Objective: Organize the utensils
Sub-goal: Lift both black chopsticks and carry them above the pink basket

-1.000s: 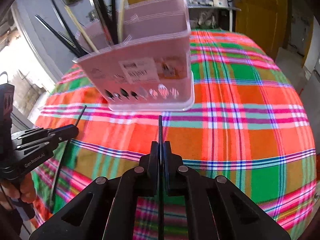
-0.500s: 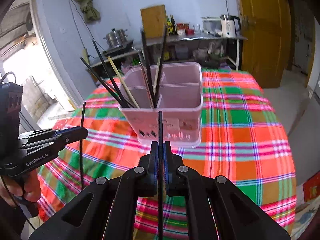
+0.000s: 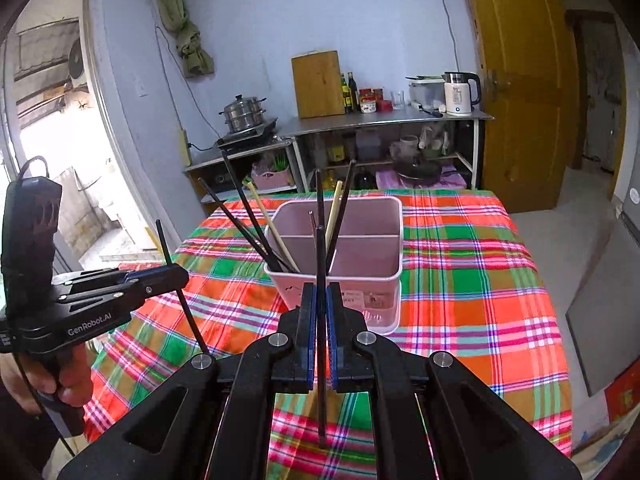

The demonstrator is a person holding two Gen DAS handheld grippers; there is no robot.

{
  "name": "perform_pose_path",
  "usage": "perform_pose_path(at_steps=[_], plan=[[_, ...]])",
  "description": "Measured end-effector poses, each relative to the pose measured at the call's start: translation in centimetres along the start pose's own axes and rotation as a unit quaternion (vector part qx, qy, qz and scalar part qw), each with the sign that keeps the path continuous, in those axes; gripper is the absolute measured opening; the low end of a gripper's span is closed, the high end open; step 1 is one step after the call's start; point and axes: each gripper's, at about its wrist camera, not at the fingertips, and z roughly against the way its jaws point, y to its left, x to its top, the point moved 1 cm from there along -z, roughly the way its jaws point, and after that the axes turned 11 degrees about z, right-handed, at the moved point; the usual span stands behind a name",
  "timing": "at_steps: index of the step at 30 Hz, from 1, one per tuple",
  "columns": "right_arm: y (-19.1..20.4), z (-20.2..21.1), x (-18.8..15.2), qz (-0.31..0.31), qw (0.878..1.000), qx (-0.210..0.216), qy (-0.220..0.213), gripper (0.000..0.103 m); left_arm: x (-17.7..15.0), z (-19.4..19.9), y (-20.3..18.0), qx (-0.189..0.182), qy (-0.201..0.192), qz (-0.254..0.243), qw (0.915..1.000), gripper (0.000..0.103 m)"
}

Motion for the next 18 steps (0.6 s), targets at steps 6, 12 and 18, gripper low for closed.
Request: perform_pose_path(at_steps=[6, 12, 18], plan=[[0.8, 1.1, -0.4, 0.009, 1.0, -0.001, -0.002, 0.005, -1.0, 1.5, -0.4, -0.002, 0.001, -0.011, 0.9999, 0.005], [1.9, 3.1, -1.3, 0.022, 1.0, -0.007, -0.002, 0.005, -2.6, 3.6, -0.9, -0.008, 0.003, -0.015, 0.9998, 0.005], [3.0, 5.0, -2.5, 0.032, 0.999, -0.015, 0.004, 0.005, -4.2, 5.4, -0.9, -0.006, 0.007, -0.018, 0.9998, 0.005]])
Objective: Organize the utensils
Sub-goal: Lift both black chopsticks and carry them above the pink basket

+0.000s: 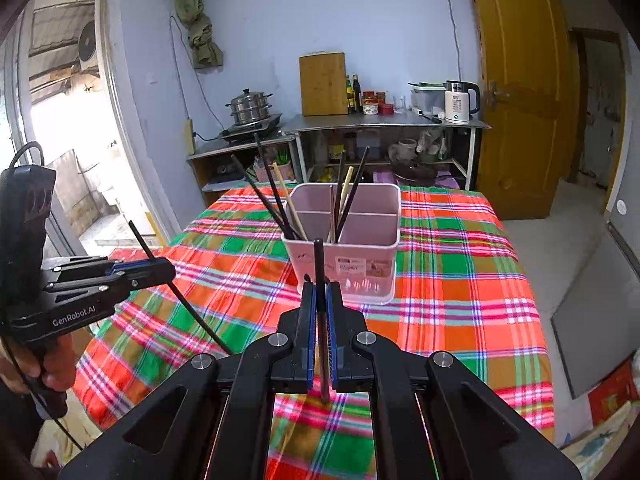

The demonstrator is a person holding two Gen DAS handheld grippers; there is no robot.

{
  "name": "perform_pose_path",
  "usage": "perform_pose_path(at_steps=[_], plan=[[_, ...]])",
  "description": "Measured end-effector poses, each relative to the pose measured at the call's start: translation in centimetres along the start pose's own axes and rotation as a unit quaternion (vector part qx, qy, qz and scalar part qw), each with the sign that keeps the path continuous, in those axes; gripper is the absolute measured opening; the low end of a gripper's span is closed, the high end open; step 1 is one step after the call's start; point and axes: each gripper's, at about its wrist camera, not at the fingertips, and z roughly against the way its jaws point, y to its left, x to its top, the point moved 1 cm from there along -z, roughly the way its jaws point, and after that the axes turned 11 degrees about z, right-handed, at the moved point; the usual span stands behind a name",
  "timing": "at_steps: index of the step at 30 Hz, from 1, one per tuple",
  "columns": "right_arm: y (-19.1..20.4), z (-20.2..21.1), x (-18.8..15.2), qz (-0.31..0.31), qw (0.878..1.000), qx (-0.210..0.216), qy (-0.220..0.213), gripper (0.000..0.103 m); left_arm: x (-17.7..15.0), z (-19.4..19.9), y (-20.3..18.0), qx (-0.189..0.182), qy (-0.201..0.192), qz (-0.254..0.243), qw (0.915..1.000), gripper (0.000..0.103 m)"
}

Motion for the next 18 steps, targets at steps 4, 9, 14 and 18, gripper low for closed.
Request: perform_pose_path(at_steps=[4, 9, 14, 18], plan=[[0.2, 1.0, -0.7, 0.005, 1.0, -0.004, 0.005, 0.005, -0.8, 0.7, -0.2, 0.003, 0.004, -0.005, 1.0, 0.005], [0.2, 1.6, -1.0, 0.007, 1.0, -0.01, 0.007, 0.004, -0.9, 0.9, -0.4, 0.009, 0.011, -0.006, 0.9999, 0.005], [-0.4, 1.8, -0.9, -0.001, 1.0, -0.015, -0.004, 0.004, -0.3, 0.8, -0.3, 0.013, 0.012, 0.002, 0.9998, 0.005], [-0.4, 2.0, -0.3, 0.0, 1.0, -0.015, -0.015, 0.004, 0.4, 0.7, -0.5, 0.004, 0.012, 0.006, 0.9999, 0.004]])
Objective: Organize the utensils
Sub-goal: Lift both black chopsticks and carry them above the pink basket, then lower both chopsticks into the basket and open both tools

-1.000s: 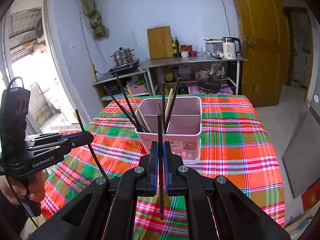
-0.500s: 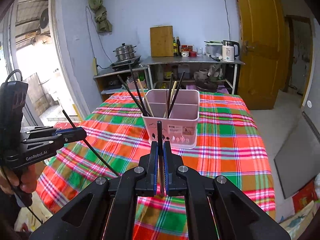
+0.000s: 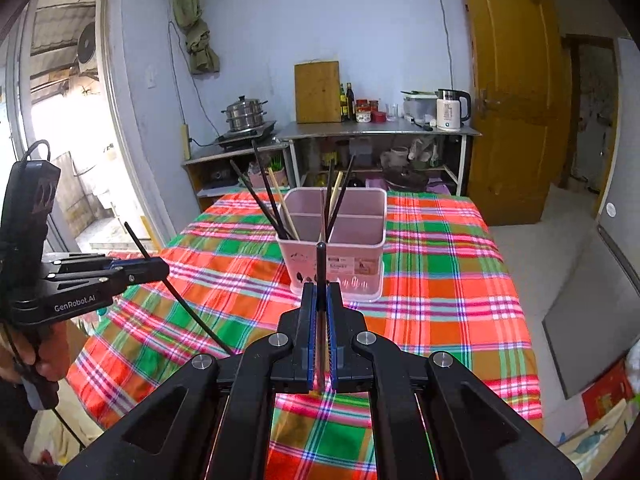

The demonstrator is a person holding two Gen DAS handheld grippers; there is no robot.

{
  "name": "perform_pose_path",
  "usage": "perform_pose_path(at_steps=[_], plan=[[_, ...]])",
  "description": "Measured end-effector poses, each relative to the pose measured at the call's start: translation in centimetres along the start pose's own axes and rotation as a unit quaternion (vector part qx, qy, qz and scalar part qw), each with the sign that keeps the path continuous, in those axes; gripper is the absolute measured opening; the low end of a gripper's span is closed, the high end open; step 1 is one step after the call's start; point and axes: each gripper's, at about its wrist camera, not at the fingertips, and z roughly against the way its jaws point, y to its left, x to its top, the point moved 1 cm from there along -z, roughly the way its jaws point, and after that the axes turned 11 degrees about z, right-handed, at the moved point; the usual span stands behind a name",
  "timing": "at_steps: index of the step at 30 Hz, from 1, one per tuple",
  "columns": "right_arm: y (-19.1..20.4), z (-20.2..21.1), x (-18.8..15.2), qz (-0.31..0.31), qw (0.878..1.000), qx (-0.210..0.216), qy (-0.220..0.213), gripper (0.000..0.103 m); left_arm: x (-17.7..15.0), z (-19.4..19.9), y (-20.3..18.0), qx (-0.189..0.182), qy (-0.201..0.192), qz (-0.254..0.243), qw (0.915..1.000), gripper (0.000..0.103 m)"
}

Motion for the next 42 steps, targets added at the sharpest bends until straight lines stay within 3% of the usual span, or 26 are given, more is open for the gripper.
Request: perform_pose_path(at_steps=[9, 27, 42], plan=[[-0.4, -1.0, 2.4, -0.003, 1.0, 0.006, -0.027, 0.004, 3.1, 0.1, -0.6, -0.009, -0.014, 0.004, 0.9999, 0.004], [-1.6, -1.5, 11.8, -0.012, 0.992, -0.001, -0.128, 0.004, 14.5, 1.5, -2.9, -0.027, -0.092, -0.003, 0.9954, 0.004], [-2.1, -6.7, 12.4, -0.002, 0.994, -0.011, -0.105, 0.004, 16.2, -4.6, -1.9, -0.025, -0.082, 0.001, 0.9964, 0.004]])
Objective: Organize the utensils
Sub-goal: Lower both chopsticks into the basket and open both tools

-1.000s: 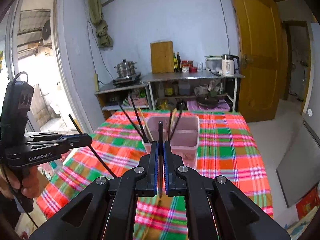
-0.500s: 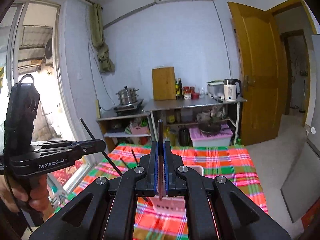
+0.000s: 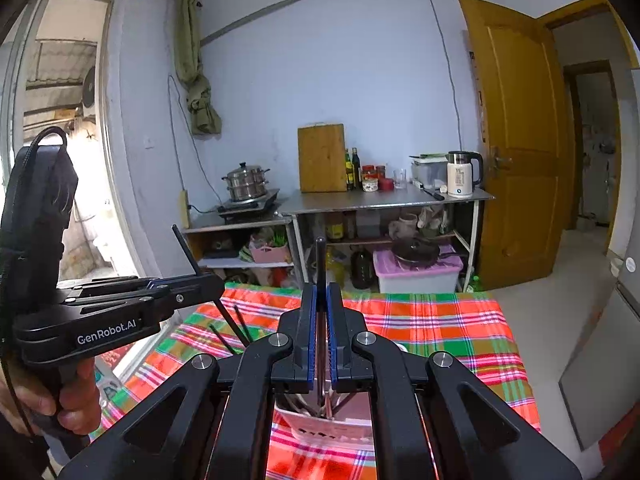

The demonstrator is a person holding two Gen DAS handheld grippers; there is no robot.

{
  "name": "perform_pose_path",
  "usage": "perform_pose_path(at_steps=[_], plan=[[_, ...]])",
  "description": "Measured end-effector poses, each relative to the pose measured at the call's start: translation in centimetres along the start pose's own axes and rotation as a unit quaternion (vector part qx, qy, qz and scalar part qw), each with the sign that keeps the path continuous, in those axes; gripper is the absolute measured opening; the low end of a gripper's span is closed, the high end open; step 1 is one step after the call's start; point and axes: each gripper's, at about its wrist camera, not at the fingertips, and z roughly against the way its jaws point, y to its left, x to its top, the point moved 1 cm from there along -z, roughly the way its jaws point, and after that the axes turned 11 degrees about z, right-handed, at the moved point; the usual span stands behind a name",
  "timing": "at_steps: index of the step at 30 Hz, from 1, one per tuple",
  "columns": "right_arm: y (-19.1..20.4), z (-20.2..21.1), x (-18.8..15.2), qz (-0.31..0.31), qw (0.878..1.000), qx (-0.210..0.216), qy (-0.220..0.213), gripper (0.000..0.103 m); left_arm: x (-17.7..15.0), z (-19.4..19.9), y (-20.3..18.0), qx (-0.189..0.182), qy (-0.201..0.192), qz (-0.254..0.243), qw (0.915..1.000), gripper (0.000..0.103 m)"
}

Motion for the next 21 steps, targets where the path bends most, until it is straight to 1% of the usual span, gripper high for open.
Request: perform_pose_path(at_steps=[8, 10, 14, 21], plan=[[-0.2, -3.4, -1.4, 0.01, 0.999, 0.003, 0.035, 0.004, -1.5, -4.2, 1.2, 0.004, 0.03, 0.0, 0.9995, 0.005], [-0.1, -4.3, -1.8, 0.014, 0.999, 0.005, 0.045, 0.004, -1.9, -5.1, 1.6, 0.011, 0.035, -0.005, 0.9993, 0.004], [-0.3, -5.9, -2.8, 0.016, 0.998, 0.007, 0.068, 0.004, -2.8, -6.3, 2.2, 0.017, 0.05, -0.006, 0.9986, 0.005], [-0.5, -7.7, -4.5, 0.015, 0.994, 0.015, 0.104, 0.005, -3.9, -7.7, 3.1, 0.015, 0.069, 0.001, 0.9975, 0.005]])
